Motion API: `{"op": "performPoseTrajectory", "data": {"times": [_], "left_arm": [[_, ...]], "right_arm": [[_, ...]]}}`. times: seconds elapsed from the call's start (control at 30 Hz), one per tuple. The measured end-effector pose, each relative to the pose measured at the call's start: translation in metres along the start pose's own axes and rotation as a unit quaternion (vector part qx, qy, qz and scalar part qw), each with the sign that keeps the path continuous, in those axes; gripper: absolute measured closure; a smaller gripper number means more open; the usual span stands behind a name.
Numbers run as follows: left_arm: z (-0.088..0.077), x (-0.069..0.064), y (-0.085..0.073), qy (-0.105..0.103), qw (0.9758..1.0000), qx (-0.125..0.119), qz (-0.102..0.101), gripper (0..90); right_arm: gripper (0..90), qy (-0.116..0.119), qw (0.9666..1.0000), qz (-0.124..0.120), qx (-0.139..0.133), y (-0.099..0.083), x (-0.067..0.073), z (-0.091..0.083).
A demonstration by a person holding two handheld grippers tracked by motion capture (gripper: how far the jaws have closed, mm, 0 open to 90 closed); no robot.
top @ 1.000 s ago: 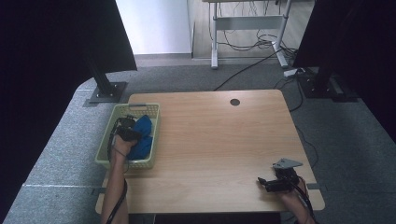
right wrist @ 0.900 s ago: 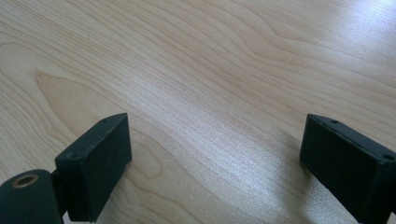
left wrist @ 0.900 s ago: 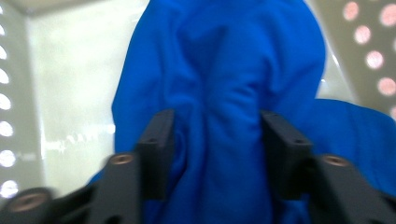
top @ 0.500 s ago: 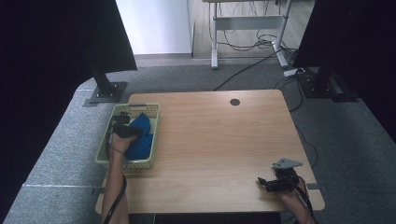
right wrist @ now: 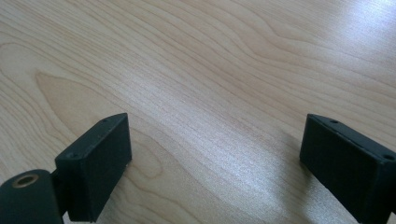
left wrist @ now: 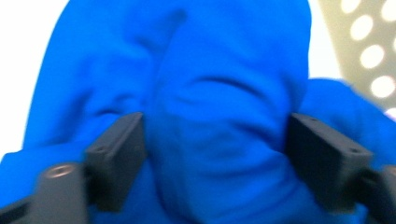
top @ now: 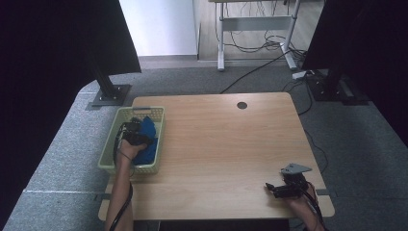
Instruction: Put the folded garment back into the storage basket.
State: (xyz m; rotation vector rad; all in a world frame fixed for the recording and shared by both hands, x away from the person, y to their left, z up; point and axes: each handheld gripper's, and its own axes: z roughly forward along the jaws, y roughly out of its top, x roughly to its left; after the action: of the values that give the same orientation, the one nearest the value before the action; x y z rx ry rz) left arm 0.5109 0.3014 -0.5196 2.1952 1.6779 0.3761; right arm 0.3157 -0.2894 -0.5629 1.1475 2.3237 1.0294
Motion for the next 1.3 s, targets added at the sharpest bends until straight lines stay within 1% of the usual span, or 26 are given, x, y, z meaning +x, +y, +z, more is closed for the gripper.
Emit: {"op": "performPoseTrajectory", "data": {"times": [0.07, 0.13, 0.23, 0.27, 0.33, 0.37, 0.4, 0.43, 0.47, 0.53, 0.57, 0.6, 0.63, 0.67, 0.7, 0.77, 0.87, 0.93, 1.0, 1.07, 1.13, 1.17, 1.2, 1.23, 1.27, 1.3], "left_arm": [[0.005, 0.002, 0.001, 0.007, 1.0000, 0.003, 0.003, 7.6], [0.008, 0.004, 0.000, 0.007, 1.0000, 0.000, 0.006, 0.6], [0.005, 0.004, 0.002, 0.007, 0.9999, 0.007, 0.009, 0.4], [0.001, 0.003, 0.002, 0.008, 0.9999, 0.005, 0.007, 3.7], [-0.010, 0.002, 0.003, 0.018, 0.9996, -0.015, -0.012, 12.0], [-0.017, 0.002, 0.004, 0.018, 0.9989, -0.032, -0.031, 14.3], [-0.022, 0.003, 0.004, 0.007, 0.9976, -0.046, -0.051, 17.0], [-0.022, 0.003, 0.004, 0.007, 0.9976, -0.046, -0.051, 18.7], [-0.028, 0.001, 0.003, -0.014, 0.9948, -0.046, -0.090, 18.6], [-0.023, -0.003, 0.003, -0.012, 0.9955, -0.020, -0.092, 17.0], [-0.023, -0.003, 0.003, -0.012, 0.9955, -0.020, -0.092, 16.2], [-0.013, -0.008, 0.002, -0.004, 0.9956, 0.006, -0.093, 14.5], [-0.007, -0.011, 0.001, 0.004, 0.9959, 0.020, -0.088, 13.3], [-0.002, -0.013, 0.000, 0.015, 0.9965, 0.033, -0.075, 11.5], [0.001, -0.016, -0.001, 0.027, 0.9976, 0.034, -0.054, 6.9], [0.001, -0.016, 0.000, 0.025, 0.9983, 0.038, -0.037, 5.7], [0.000, -0.011, 0.001, 0.006, 0.9986, 0.052, 0.005, 5.9], [-0.001, -0.009, 0.000, -0.006, 0.9972, 0.063, 0.040, 6.1], [-0.002, -0.006, -0.001, -0.017, 0.9950, 0.067, 0.072, 6.4], [-0.003, -0.004, -0.002, -0.024, 0.9933, 0.066, 0.092, 7.2], [-0.008, -0.005, -0.001, -0.024, 0.9924, 0.068, 0.100, 11.7], [-0.011, -0.006, -0.001, -0.020, 0.9933, 0.064, 0.094, 15.7], [-0.015, -0.006, 0.000, -0.019, 0.9954, 0.052, 0.078, 17.3], [-0.020, -0.006, 0.001, -0.023, 0.9977, 0.037, 0.053, 17.3], [-0.024, -0.005, 0.002, -0.028, 0.9992, 0.021, 0.020, 17.9], [-0.026, -0.005, 0.002, -0.027, 0.9995, 0.015, -0.008, 18.2]], "right_arm": [[8.6, 0.000, 1.0000, 0.000, 0.000, 0.000, 0.000, 0.000], [8.6, 0.000, 1.0000, 0.000, 0.000, 0.000, 0.000, 0.000], [8.6, 0.000, 1.0000, 0.000, 0.000, 0.000, 0.000, 0.000], [8.6, 0.000, 1.0000, 0.000, 0.000, 0.000, 0.000, 0.000], [8.6, 0.000, 1.0000, 0.000, 0.000, 0.000, 0.000, 0.000], [8.6, 0.000, 1.0000, 0.000, 0.000, 0.000, 0.000, 0.000], [8.6, 0.000, 1.0000, 0.000, 0.000, 0.000, 0.000, 0.000], [8.6, 0.000, 1.0000, 0.000, 0.000, 0.000, 0.000, 0.000], [8.6, 0.000, 1.0000, 0.000, 0.000, 0.000, 0.000, 0.000], [8.6, 0.000, 1.0000, 0.000, 0.000, 0.000, 0.000, 0.000], [8.6, 0.000, 1.0000, 0.000, 0.000, 0.000, 0.000, 0.000], [8.6, -0.001, 1.0000, 0.000, 0.000, 0.000, 0.000, 0.000], [8.6, -0.001, 1.0000, 0.000, 0.000, 0.000, 0.000, 0.000], [8.6, 0.000, 1.0000, 0.000, 0.000, 0.000, 0.000, 0.000], [8.6, -0.001, 1.0000, 0.000, 0.000, 0.000, 0.000, 0.000], [8.6, -0.001, 1.0000, 0.000, 0.000, 0.000, 0.000, 0.000], [8.6, -0.001, 1.0000, 0.000, 0.000, 0.000, 0.000, 0.000], [8.6, -0.001, 1.0000, 0.000, 0.000, 0.000, 0.000, 0.000], [8.6, -0.001, 1.0000, 0.000, 0.000, 0.000, 0.000, 0.000], [8.6, -0.001, 1.0000, 0.000, 0.000, 0.000, 0.000, 0.000], [8.6, -0.001, 1.0000, 0.000, 0.000, 0.000, 0.000, 0.000], [8.6, 0.000, 1.0000, 0.001, 0.000, 0.000, 0.000, 0.000], [8.6, -0.001, 1.0000, 0.000, 0.000, 0.000, 0.000, 0.000], [8.6, 0.000, 1.0000, 0.000, 0.000, 0.000, 0.000, 0.000], [8.6, -0.001, 1.0000, 0.000, 0.000, 0.000, 0.000, 0.000], [8.6, -0.001, 1.0000, 0.000, 0.000, 0.000, 0.000, 0.000]]}}
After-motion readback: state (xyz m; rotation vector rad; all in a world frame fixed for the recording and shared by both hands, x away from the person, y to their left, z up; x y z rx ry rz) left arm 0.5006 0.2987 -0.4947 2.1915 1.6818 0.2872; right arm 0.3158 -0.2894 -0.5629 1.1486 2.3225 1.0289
